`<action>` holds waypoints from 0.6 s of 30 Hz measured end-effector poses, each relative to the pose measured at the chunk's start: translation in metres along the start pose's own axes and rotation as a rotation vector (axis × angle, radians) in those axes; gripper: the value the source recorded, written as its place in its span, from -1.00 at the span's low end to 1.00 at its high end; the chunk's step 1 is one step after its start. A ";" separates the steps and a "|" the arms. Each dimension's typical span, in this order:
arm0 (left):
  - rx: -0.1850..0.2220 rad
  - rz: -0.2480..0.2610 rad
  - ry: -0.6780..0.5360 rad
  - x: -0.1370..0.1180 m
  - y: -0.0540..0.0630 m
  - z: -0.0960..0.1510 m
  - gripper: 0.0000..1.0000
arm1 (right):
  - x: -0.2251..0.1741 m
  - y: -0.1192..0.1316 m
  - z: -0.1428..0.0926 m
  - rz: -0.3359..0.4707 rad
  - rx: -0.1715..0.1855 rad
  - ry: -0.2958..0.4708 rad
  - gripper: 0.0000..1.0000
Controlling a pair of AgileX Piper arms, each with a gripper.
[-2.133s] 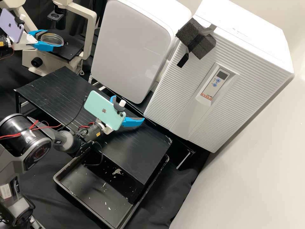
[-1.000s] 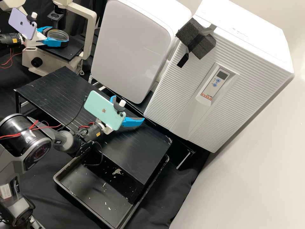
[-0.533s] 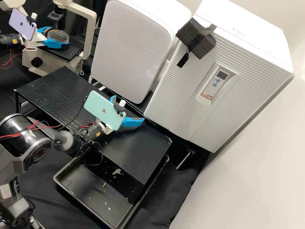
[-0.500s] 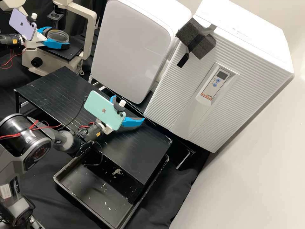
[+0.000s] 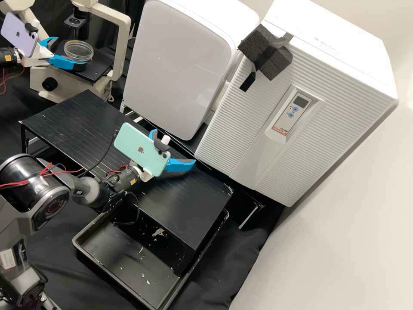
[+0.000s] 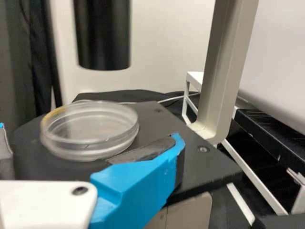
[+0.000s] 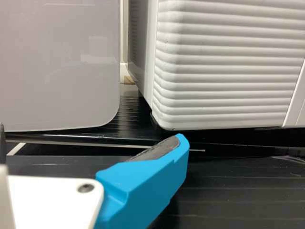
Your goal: Place the petri dish on the microscope
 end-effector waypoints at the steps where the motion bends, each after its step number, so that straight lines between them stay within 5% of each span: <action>1: -0.002 -0.001 0.001 -0.007 0.000 0.001 1.00 | 0.000 0.000 0.000 0.000 0.000 0.000 1.00; 10: -0.073 0.060 0.043 -0.070 -0.006 0.011 1.00 | 0.000 0.000 0.000 0.000 0.000 0.000 1.00; 18: 0.036 0.159 -0.014 -0.117 -0.022 0.045 1.00 | 0.000 0.000 0.000 0.000 0.000 0.000 1.00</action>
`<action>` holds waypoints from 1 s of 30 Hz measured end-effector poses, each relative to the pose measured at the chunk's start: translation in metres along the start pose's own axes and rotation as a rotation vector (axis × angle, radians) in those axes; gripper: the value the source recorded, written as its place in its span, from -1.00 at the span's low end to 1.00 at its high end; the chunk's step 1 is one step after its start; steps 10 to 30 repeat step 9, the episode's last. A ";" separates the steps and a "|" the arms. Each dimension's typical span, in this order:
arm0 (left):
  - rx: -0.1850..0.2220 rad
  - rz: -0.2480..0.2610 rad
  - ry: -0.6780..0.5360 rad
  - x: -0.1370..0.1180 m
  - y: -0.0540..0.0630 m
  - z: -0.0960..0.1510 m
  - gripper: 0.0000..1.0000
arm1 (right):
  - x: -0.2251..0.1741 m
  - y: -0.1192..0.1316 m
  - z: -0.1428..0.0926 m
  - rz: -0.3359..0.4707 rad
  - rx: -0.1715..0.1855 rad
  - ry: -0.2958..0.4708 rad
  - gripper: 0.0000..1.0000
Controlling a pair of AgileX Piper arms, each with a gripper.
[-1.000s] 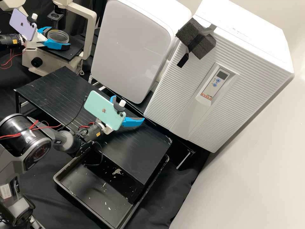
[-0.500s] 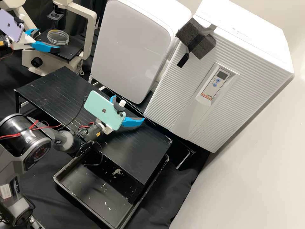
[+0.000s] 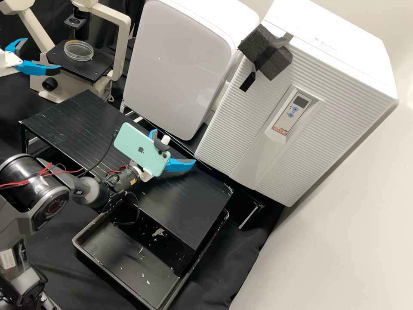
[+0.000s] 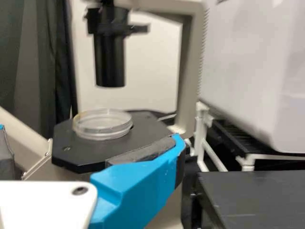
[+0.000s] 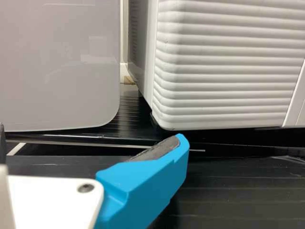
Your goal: Place the petri dish on the microscope
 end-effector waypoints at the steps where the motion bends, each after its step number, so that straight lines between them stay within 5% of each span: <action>1: 0.000 0.012 -0.007 -0.004 -0.001 0.002 1.00 | 0.000 0.000 0.000 0.000 0.000 0.000 1.00; 4: -0.016 0.068 -0.025 -0.016 -0.005 0.008 1.00 | 0.000 0.000 0.000 0.000 0.000 0.000 1.00; 9: -0.060 0.075 0.001 -0.025 -0.016 0.013 1.00 | 0.000 0.000 0.000 0.000 0.000 0.000 1.00; 30: -0.060 0.075 0.001 -0.025 -0.016 0.013 1.00 | 0.000 0.000 0.000 0.000 0.000 0.000 1.00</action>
